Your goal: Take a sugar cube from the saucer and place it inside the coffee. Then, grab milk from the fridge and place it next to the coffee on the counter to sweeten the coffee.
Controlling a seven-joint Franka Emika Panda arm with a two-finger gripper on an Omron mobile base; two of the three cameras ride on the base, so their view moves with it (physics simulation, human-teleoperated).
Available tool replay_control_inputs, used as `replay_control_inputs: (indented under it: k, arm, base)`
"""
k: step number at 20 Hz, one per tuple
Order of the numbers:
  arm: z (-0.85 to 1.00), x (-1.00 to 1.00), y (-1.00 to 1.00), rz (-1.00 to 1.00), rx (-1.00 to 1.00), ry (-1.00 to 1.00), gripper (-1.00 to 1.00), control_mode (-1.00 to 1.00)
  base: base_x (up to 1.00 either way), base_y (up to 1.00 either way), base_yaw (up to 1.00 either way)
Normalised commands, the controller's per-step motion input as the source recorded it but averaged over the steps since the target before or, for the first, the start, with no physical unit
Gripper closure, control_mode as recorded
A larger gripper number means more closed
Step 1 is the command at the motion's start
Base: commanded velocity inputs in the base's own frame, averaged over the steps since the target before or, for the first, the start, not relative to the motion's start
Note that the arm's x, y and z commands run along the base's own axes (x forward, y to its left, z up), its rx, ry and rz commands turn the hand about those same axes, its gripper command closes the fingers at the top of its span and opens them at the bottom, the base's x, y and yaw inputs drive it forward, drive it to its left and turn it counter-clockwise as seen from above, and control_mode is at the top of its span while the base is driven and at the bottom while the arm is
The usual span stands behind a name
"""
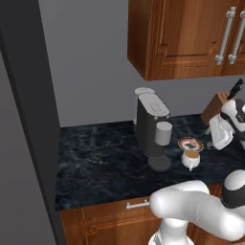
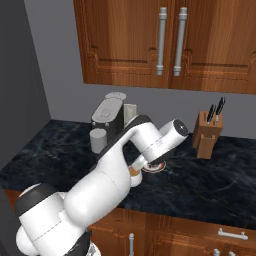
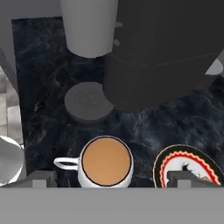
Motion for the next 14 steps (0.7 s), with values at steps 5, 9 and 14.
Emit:
replay_control_inputs:
  k: [5,9,14]
  arm:
    - [-0.11,0.15,-0.14,0.12,0.0,-0.04,-1.0,-1.0]
    - [-0.18,0.2,-0.05,0.11,0.0,-0.05,-1.0,-1.0]
    - [-0.25,0.28,0.0,0.08,0.0,-0.05,-1.0,-1.0]
  base:
    - [0.0,0.0,0.0]
    - [0.0,0.0,0.0]
    - [0.0,0.0,0.0]
